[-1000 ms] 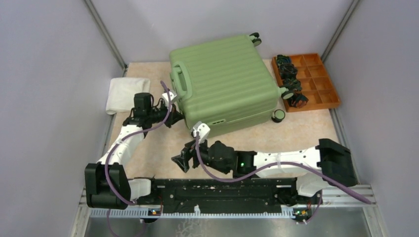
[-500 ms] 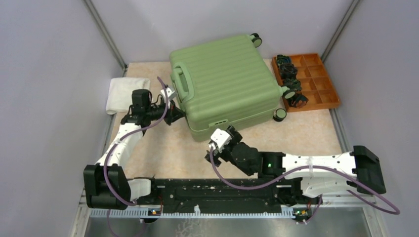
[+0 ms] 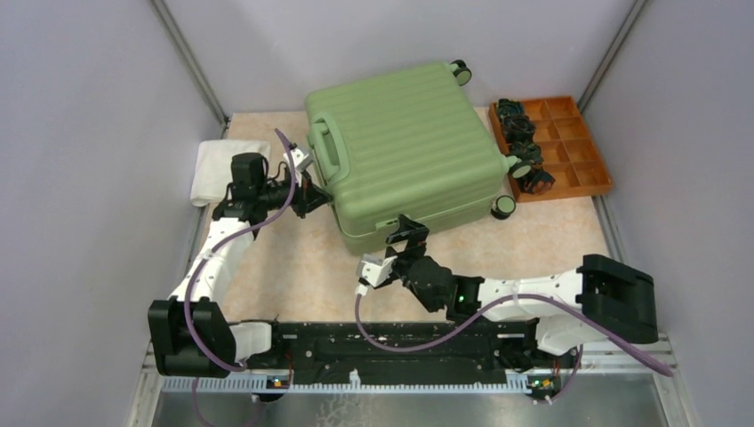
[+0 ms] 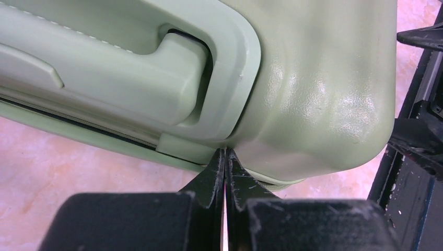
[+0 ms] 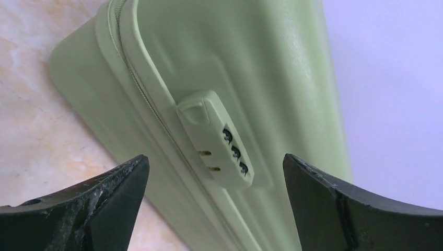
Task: Pack the luggage
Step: Zip the luggage at the center of the board.
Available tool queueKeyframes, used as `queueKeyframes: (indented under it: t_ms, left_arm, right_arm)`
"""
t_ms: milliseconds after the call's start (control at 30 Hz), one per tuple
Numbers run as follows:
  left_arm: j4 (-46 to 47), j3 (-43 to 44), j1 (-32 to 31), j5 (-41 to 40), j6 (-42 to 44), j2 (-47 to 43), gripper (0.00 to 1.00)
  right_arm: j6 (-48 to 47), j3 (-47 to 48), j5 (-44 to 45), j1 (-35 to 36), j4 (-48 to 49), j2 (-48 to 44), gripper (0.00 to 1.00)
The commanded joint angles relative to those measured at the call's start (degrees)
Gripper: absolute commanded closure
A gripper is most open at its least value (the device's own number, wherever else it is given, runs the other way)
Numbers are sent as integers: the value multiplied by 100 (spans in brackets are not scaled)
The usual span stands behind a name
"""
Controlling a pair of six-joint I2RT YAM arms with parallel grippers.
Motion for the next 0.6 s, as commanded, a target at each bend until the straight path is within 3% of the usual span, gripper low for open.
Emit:
queueKeyframes:
  t_ms: [0, 100, 233, 300, 433, 567]
  left_arm:
    - [225, 288, -44, 204, 111, -125, 97]
    - [-59, 308, -35, 97, 198, -169, 95]
    - [-774, 246, -35, 190, 1150, -250, 56]
    - [-1138, 98, -35, 125, 1939, -362, 42]
    - [-1242, -729, -44, -50, 3646, -997, 37]
    - [-193, -1951, -44, -43, 5236, -2235, 36]
  right_arm:
    - [-1356, 182, -239, -156, 1357, 322, 1]
    - [-1859, 209, -279, -215, 1949, 637, 2]
    - [-2271, 263, -335, -313, 3017, 956, 8]
    - [-2434, 314, -370, -373, 3466, 1063, 11]
    - [-2523, 443, -475, -445, 3889, 1150, 20]
    - [-2359, 612, -540, -475, 3945, 1081, 24]
